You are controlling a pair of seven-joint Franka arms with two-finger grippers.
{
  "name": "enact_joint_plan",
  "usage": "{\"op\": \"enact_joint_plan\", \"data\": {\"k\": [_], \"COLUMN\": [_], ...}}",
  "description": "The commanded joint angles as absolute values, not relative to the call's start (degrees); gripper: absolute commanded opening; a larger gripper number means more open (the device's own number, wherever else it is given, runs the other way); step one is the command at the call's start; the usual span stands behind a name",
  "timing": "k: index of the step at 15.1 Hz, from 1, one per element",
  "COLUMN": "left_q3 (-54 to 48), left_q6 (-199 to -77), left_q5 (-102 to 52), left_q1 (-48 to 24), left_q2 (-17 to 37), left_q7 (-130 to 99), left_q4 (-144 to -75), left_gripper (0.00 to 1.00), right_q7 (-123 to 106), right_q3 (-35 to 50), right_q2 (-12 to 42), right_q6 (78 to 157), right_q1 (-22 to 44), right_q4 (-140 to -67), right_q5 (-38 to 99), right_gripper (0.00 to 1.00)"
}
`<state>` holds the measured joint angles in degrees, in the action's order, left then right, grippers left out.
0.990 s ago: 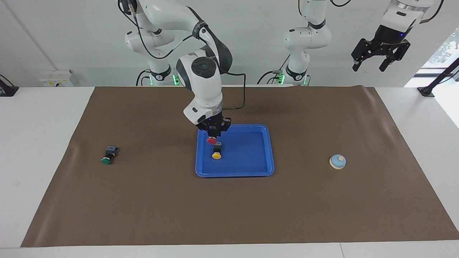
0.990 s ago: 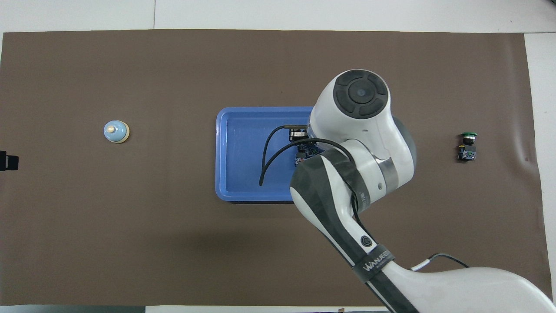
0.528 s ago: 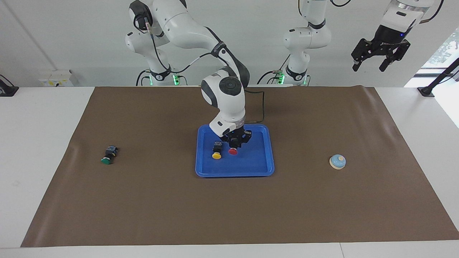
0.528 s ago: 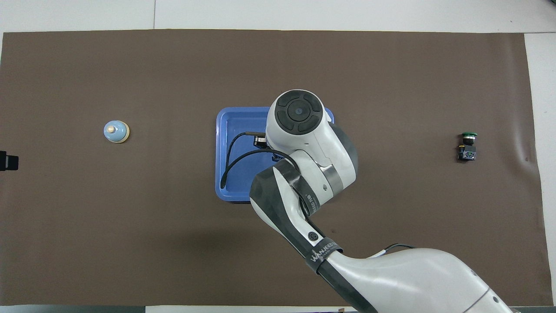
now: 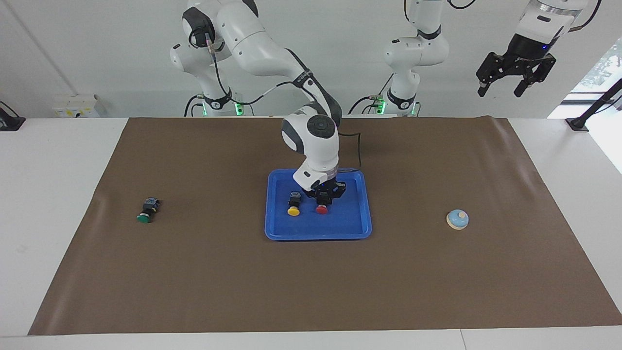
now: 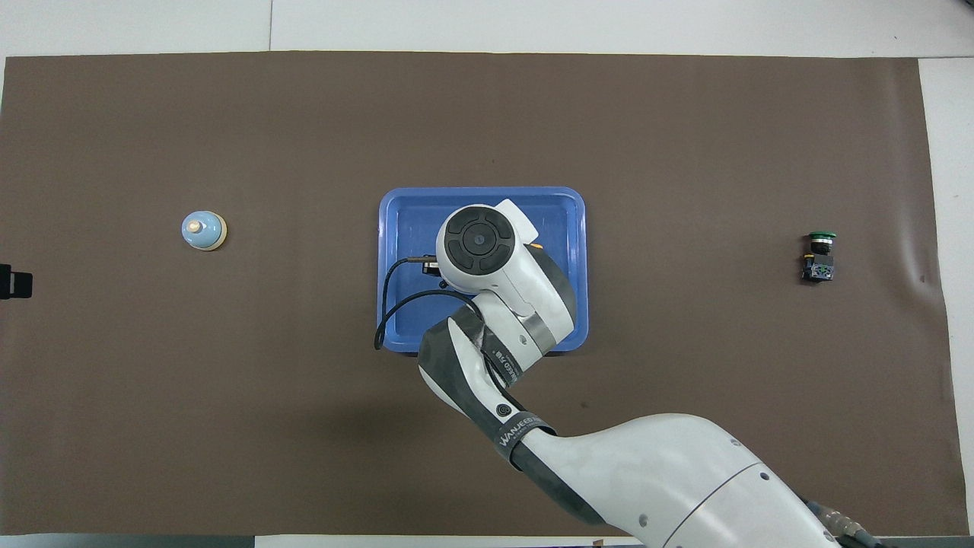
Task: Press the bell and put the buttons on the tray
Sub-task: 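Carry the red button into the tray beside the yellow one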
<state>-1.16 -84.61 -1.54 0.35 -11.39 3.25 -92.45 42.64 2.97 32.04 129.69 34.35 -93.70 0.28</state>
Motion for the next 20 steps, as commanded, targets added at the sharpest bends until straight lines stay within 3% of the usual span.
{"op": "enact_joint_plan", "data": {"k": [1,2,4,10,13,17,20], "left_q3": [-0.8,-0.8,-0.8,-0.8,-0.8,-0.8,-0.8], "left_q6": [-84.3,-84.3,-84.3,-84.3,-84.3,-84.3,-84.3], "left_q5": [-2.3,-2.3,-2.3,-2.3,-2.3,-2.3,-2.3], "left_q1": [0.2,0.2,0.3,0.2,0.3,0.2,0.2], "left_q2": [-12.0,-12.0,-12.0,-12.0,-12.0,-12.0,-11.9], "left_q7": [3.4,3.4,3.4,3.4,3.4,3.4,3.4], "left_q4": [-93.0,-93.0,-93.0,-93.0,-93.0,-93.0,-93.0], "left_gripper": [1.0,1.0,1.0,1.0,1.0,1.0,1.0], "right_q7": [47.8,50.2,51.9,46.1,37.8,24.0,11.6], "right_q3": [2.6,2.6,2.5,2.4,2.4,2.4,2.3], "right_q2": [31.2,31.2,30.4,21.7,17.2,15.2,13.5], "right_q6": [132.0,131.5,130.6,116.7,110.4,104.8,105.9], "right_q1": [35.2,35.2,34.5,26.2,18.7,7.9,-0.2], "right_q4": [-95.0,-94.3,-94.0,-92.8,-93.1,-93.5,-98.8], "right_q5": [-1.0,-1.0,-1.0,-1.1,-1.1,-1.4,-2.5], "right_gripper": [0.94,1.0,1.0,1.0,1.0,1.0,1.0]}}
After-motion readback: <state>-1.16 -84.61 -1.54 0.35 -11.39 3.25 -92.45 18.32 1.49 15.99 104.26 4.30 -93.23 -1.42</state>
